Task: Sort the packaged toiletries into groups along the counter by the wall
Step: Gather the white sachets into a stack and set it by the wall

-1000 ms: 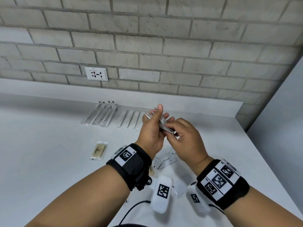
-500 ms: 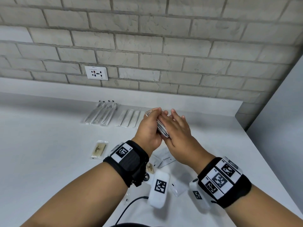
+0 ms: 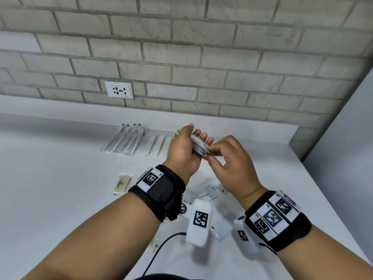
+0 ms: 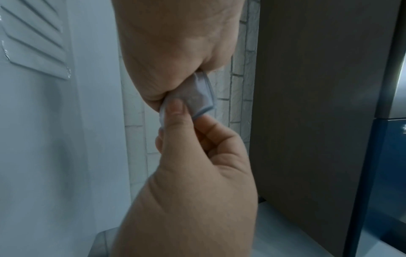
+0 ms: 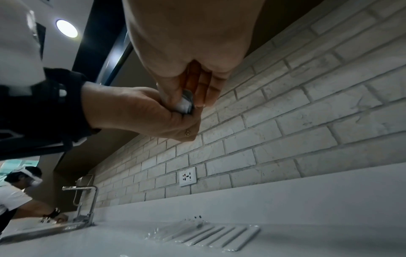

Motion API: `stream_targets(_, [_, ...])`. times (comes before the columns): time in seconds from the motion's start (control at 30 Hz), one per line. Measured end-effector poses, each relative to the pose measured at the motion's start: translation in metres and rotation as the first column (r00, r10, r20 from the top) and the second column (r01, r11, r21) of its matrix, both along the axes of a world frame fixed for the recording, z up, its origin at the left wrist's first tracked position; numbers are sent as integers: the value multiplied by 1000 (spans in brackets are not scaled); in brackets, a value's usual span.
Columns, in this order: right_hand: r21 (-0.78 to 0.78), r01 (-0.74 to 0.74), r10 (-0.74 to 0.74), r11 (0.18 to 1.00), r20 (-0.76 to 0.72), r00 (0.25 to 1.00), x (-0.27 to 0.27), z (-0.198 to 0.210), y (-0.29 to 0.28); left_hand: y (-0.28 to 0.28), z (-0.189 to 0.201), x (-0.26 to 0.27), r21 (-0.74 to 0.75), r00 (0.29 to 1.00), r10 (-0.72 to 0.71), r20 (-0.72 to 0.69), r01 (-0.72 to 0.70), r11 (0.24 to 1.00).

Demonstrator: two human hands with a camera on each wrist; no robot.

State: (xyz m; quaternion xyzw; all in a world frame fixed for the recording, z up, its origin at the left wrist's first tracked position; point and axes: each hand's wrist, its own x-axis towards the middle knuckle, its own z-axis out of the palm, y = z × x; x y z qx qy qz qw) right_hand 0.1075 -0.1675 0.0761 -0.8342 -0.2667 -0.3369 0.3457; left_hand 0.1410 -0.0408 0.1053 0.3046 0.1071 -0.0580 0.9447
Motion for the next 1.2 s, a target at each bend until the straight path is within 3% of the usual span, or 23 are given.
stream_targets(0.1, [-42,15,-13,999,42,999,2,-1,-1,2,-2,1,30,1000,16,5,-16,999])
stream_targets(0.2, [28,-114,117,993,-179,977,1,0,-6,7,-3,0,92,997,42,66,-48,995])
stream_targets(0.23, [101,-170,193,980,-308,931,1,2,-10,9,-3,-1,128,993,47,108,-61,990])
stream_targets(0.3, [322,-200,355,925,-550,756,3,5,-16,12,-4,-3,231,979,34,199,-80,970])
stream_targets(0.37, [486,-166,486,858,-665,567,8,5,-18,11,-7,-5,343,964,-28,264,-67,937])
stream_targets(0.4, [508,-162,511,846,-685,519,10,5,-16,10,-8,-6,391,956,-68,287,-52,919])
stream_targets(0.5, [468,-131,465,874,-727,504,12,4,-2,2,-13,-10,501,931,-170,322,-15,865])
stream_targets(0.63, [465,-28,417,885,-764,492,13,3,7,0,-22,-6,557,928,-202,314,-8,831])
stream_targets(0.77, [286,-23,257,958,-818,514,20,-4,1,6,-40,-1,607,927,-243,287,20,794])
stream_targets(0.83, [200,-27,187,979,-851,491,28,-7,-8,14,-47,4,649,909,-311,276,62,758])
stream_targets(0.9, [123,-53,134,991,-875,466,38,-11,-19,25,-51,13,761,876,-415,247,89,642])
stream_targets(0.93, [56,-78,86,995,-879,469,42,-12,-22,31,-51,18,833,848,-480,223,90,546])
stream_targets(1.03, [-216,-153,-109,964,-851,514,60,-18,-29,36,-51,39,990,737,-675,43,60,129])
stream_targets(1.1, [-344,-188,-189,920,-809,557,74,-22,-29,32,-50,54,989,675,-733,-85,-34,-146])
stream_targets(1.17, [-442,-199,-248,875,-762,598,91,-26,-30,25,-54,73,934,646,-748,-156,-149,-324])
stream_targets(1.2, [-477,-202,-271,855,-744,610,101,-28,-30,22,-57,84,904,641,-748,-171,-200,-379])
